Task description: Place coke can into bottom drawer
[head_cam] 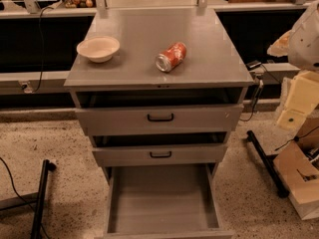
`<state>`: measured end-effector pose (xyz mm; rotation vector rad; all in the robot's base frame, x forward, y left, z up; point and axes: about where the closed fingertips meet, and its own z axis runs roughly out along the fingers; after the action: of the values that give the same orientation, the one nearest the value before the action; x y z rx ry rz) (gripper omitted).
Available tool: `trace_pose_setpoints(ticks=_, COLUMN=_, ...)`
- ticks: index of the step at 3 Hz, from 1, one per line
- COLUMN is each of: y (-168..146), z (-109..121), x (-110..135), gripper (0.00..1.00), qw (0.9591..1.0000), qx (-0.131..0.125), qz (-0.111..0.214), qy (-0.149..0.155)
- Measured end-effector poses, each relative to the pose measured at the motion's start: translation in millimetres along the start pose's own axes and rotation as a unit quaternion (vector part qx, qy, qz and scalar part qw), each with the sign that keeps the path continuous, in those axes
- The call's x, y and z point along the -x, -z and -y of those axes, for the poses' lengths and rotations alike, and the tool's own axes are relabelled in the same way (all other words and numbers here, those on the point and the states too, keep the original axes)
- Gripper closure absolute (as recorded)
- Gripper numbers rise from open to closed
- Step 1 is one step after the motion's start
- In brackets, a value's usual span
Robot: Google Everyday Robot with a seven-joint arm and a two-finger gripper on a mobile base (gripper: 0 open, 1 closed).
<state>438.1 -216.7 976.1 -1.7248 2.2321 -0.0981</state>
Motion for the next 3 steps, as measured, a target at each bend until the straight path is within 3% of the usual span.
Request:
trace_pose_setpoints(ticks=1, y=0, z=0, x=0, gripper=0.0, qw=1.0, qx=0.0, qz=0.0, qy=0.0)
trace_pose_setpoints(ticks=2, y=-27, z=38, x=34, gripper=0.0, qw=0.9969, qx=-0.026, qz=0.012, qy=0.074)
trace_pose_setpoints(ticks=3, y=-74, z=99, x=109, gripper=0.0, qw=0.975, qx=-0.066, qz=0.059, qy=0.204)
